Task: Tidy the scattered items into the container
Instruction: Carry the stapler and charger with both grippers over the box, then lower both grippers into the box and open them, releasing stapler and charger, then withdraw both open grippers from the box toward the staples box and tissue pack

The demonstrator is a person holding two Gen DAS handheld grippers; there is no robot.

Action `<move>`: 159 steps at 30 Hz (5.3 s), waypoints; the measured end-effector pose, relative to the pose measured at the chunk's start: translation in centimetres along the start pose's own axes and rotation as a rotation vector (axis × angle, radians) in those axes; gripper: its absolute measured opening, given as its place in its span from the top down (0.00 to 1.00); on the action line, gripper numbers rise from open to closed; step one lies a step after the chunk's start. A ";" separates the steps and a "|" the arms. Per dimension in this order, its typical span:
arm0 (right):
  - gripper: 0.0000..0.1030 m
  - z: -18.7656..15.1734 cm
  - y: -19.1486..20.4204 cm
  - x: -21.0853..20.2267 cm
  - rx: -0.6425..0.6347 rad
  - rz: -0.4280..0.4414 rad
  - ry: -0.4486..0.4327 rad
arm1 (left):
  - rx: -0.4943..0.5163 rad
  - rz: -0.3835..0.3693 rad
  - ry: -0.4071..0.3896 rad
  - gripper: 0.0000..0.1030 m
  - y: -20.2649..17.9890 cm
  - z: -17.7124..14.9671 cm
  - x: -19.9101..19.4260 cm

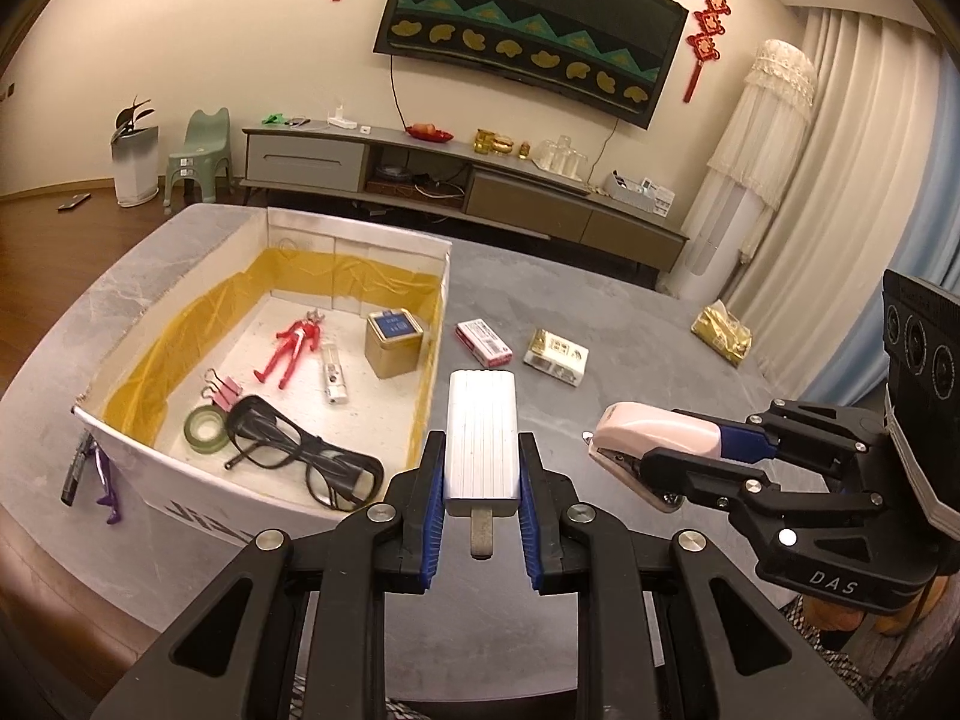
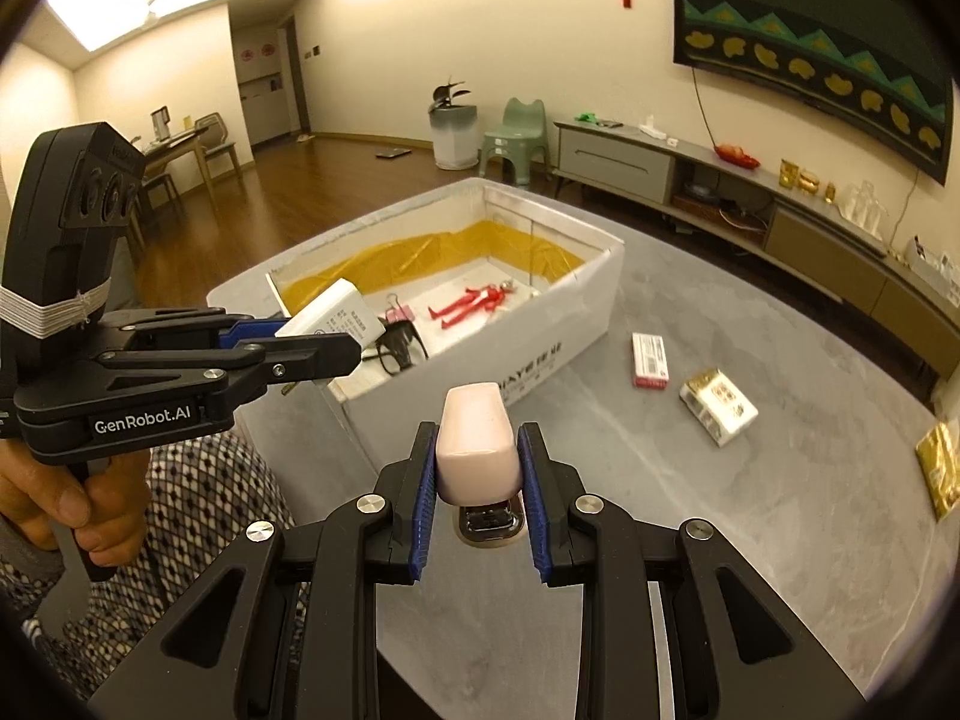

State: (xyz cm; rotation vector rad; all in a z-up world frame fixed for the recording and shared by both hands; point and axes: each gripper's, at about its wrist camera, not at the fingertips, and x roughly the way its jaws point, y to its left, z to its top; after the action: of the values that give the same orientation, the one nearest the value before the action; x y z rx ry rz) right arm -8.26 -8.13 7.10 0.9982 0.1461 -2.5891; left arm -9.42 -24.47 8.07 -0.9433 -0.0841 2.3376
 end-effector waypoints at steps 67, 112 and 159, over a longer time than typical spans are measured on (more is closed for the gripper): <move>0.74 12.8 0.4 10.9 -0.062 0.041 0.077 | 0.059 0.099 0.010 0.78 10.8 11.2 4.1; 0.73 18.3 -4.4 26.7 0.025 -0.001 0.272 | 0.074 0.204 0.296 0.78 17.2 13.8 18.4; 0.69 11.4 -3.1 19.5 0.042 0.085 0.313 | 0.225 0.185 0.270 0.67 9.1 9.3 8.6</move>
State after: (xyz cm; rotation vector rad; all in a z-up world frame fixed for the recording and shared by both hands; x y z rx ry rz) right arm -29.90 -13.54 2.47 1.3891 0.1260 -2.3535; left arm -24.98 -25.53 7.26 -1.1807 0.3819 2.2986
